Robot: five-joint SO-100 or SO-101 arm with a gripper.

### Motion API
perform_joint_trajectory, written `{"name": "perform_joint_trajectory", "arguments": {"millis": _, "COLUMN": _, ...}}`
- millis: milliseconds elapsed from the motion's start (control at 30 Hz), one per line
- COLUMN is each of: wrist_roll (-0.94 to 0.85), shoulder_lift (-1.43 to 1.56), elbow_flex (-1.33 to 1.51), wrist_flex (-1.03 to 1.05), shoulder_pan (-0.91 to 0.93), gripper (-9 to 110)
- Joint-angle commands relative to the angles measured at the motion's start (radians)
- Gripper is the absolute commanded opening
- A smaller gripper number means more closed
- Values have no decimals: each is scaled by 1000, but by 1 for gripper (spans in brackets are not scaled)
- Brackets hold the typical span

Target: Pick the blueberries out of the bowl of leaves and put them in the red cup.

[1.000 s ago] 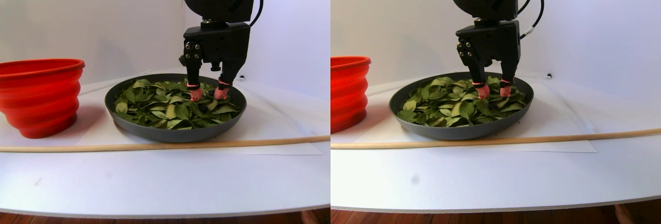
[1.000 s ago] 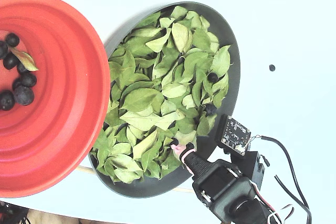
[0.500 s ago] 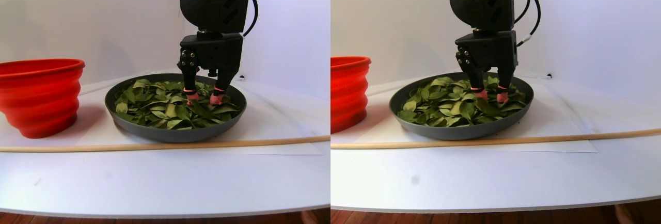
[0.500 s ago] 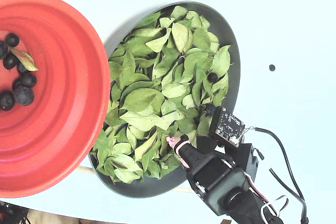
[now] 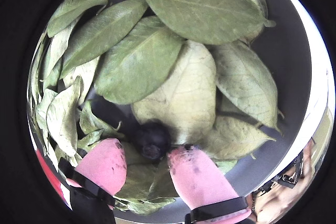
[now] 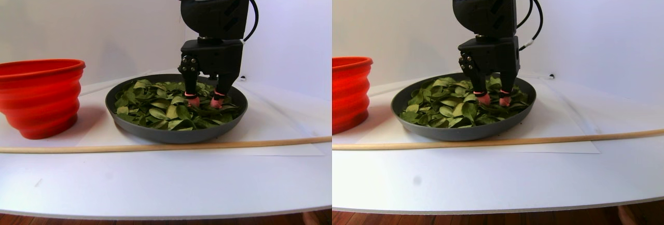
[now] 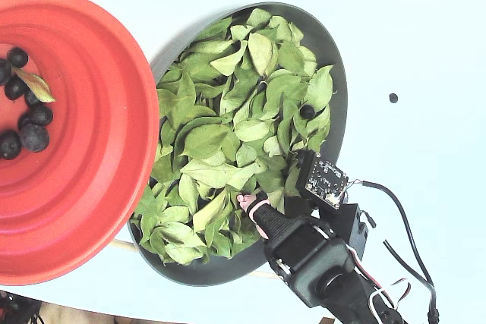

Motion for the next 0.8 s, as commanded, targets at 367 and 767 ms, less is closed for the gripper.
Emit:
{"name": "perform_joint_trajectory", "arguments": {"millis": 367, "wrist_roll": -21, "shoulder_lift": -49, "elbow_flex": -26, "wrist_flex": -37, "shoulder_pan": 38, "gripper": 15}}
{"name": "perform_joint_trajectory", "arguments": {"millis": 767, "wrist_roll": -17, "shoulder_lift": -112, "elbow_flex": -8, "wrist_flex": -81, "shoulder_pan": 37, "gripper": 14}}
